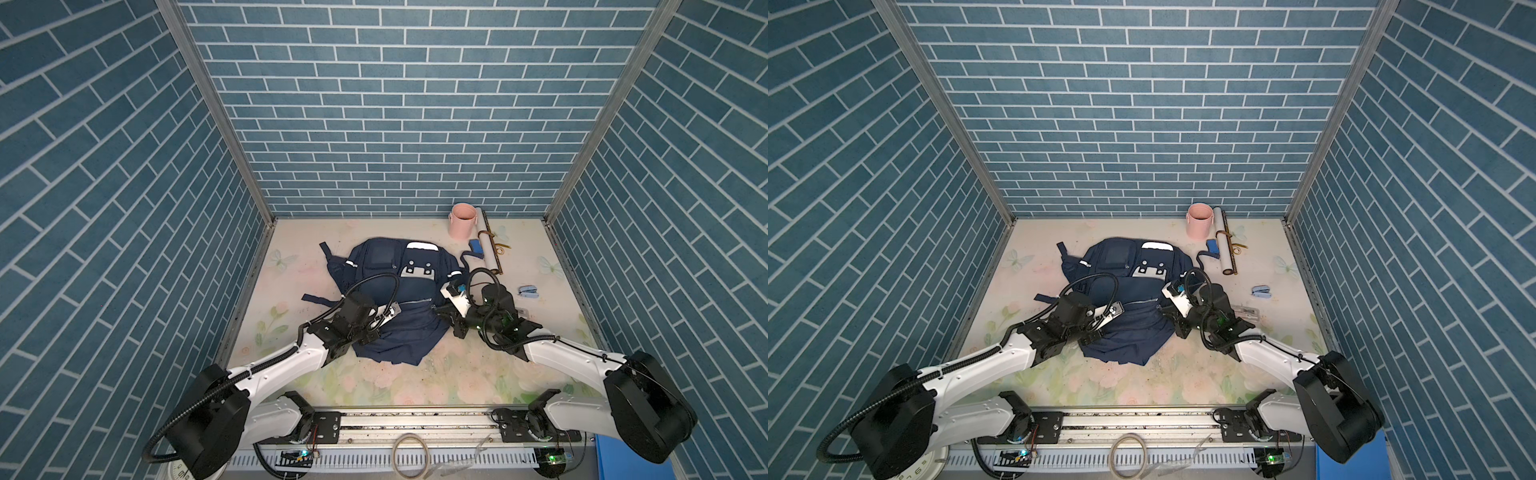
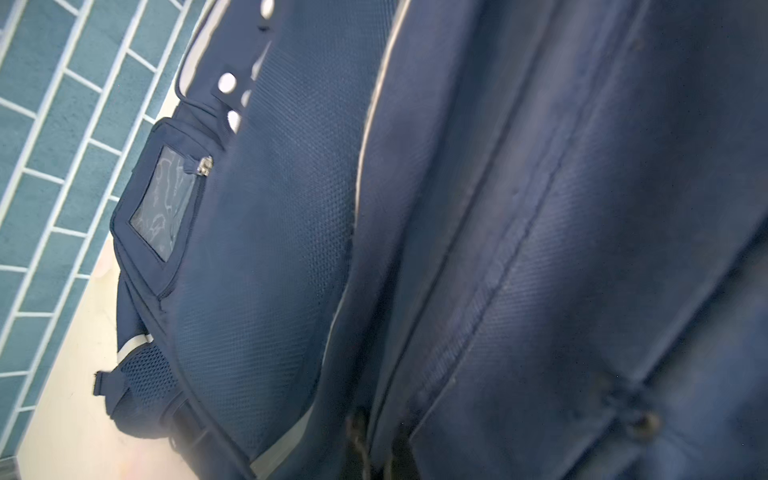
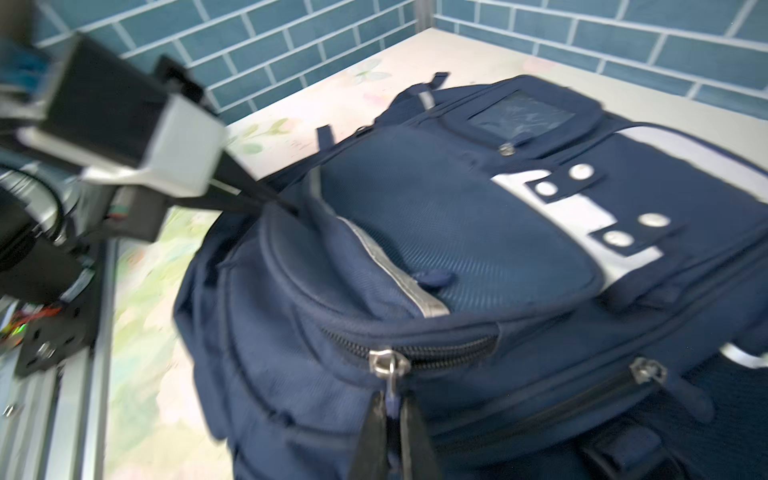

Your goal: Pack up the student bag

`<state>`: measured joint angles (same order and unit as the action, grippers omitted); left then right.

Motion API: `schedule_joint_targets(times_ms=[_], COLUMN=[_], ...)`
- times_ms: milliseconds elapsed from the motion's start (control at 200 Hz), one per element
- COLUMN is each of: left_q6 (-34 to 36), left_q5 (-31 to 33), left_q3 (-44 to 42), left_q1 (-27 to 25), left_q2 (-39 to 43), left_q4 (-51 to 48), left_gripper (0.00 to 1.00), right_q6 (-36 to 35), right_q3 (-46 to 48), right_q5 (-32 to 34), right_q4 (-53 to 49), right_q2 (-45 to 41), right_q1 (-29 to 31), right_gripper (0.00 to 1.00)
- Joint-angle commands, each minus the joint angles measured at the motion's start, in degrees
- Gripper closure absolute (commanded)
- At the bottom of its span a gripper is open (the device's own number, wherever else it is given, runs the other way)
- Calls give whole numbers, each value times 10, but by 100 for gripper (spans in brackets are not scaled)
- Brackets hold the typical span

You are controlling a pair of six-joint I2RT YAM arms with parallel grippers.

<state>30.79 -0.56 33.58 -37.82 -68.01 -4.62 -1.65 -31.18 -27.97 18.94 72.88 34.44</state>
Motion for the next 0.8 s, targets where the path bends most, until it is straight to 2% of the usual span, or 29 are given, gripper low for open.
schedule_joint_targets(times_ms=[0, 80, 165, 295, 420, 500, 590, 690, 790], left_q6=[-95, -159, -252, -305, -334, -350, -370, -420, -477], left_q5=[-65, -46, 4, 35, 24, 15, -5, -47, -53], left_q3=[34, 34, 40, 37, 53, 73, 93, 98, 81], left_q1=[-3, -13, -20, -14, 9, 18, 19, 12, -22], left_q2=[26, 41, 45, 39, 19, 7, 2, 11, 31], left_q4=[-6, -8, -9, 12, 27, 14, -17, -44, -40], left_gripper=[100, 100, 100, 100, 100, 100, 100, 100, 100], right_q6=[15, 0, 11, 10, -14, 6, 25, 22, 3], right_q3=[-59, -109, -146, -149, -146, -139, -121, -128, -145], right_q5=[56, 33, 25, 6, 18, 30, 48, 109, 102], right_q4=[-23, -55, -72, -58, -74, -71, -46, -59, -71], right_q2=[31, 64, 83, 68, 66, 73, 75, 75, 79], right_q1=[-4, -3, 2, 42, 109, 129, 131, 128, 94], right_gripper=[100, 100, 100, 100, 100, 100, 100, 100, 100])
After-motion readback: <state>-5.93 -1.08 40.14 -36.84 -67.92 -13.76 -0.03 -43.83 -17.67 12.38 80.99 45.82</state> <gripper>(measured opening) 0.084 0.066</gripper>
